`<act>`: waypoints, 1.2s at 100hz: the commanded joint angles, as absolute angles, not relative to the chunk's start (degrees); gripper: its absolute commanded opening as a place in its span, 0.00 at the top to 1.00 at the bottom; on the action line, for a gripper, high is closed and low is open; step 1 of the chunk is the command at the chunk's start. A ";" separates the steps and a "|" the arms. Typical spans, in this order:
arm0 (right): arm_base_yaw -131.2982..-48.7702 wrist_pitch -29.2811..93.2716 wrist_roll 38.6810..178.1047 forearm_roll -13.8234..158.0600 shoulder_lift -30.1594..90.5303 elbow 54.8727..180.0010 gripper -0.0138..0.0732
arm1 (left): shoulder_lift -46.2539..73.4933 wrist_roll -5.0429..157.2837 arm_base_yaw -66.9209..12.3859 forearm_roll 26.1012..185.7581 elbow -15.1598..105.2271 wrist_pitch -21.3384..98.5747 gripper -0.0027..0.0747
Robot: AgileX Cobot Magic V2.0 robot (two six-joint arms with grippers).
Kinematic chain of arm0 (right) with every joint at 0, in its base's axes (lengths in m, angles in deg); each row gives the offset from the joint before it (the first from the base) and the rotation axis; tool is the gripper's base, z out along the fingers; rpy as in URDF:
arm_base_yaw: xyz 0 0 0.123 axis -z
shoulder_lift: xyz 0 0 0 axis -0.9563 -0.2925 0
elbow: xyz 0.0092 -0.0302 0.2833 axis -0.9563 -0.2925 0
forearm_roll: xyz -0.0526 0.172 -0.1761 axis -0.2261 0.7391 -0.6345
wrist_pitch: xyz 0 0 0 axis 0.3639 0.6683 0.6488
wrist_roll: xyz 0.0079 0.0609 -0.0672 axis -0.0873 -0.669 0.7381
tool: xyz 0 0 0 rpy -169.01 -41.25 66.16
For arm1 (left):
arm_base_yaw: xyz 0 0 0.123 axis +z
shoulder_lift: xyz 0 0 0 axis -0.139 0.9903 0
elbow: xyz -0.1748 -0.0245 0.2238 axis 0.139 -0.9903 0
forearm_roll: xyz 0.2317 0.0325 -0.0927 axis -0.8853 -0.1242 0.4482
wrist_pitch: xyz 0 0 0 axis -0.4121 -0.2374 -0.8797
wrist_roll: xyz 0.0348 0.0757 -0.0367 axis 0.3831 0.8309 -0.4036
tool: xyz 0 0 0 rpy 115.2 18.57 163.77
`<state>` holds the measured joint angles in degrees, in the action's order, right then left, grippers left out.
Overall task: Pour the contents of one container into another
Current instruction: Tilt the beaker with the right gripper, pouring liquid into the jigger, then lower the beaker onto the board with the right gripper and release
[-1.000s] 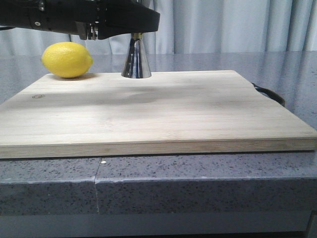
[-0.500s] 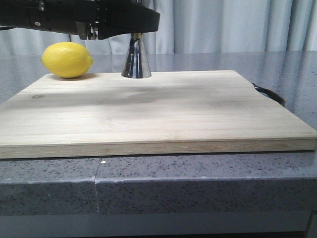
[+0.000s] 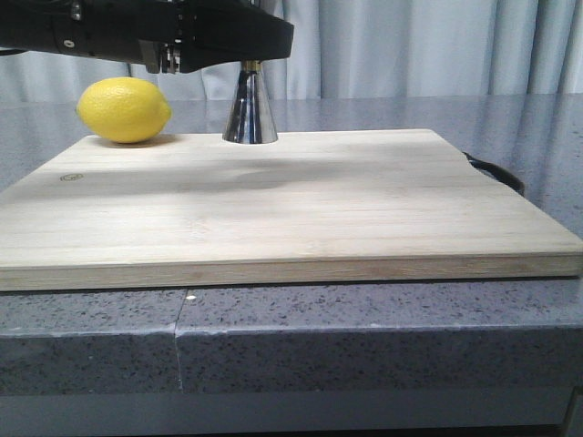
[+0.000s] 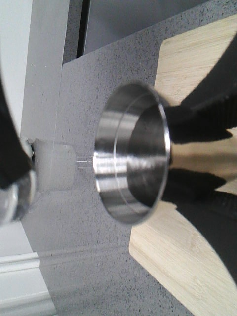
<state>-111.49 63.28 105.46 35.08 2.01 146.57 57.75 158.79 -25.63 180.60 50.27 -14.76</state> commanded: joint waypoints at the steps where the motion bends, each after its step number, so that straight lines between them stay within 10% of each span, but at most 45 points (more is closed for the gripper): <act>1: -108.29 61.52 101.98 40.11 6.34 148.42 0.48 | 55.53 158.34 -26.12 185.30 52.16 -21.23 0.72; 48: -95.76 43.17 101.75 61.64 19.58 123.82 0.48 | 55.53 158.34 -26.12 185.30 52.16 -21.23 0.72; 120: -97.80 -3.45 99.62 72.64 16.04 92.71 0.48 | 55.53 158.34 -26.12 185.30 52.16 -21.23 0.72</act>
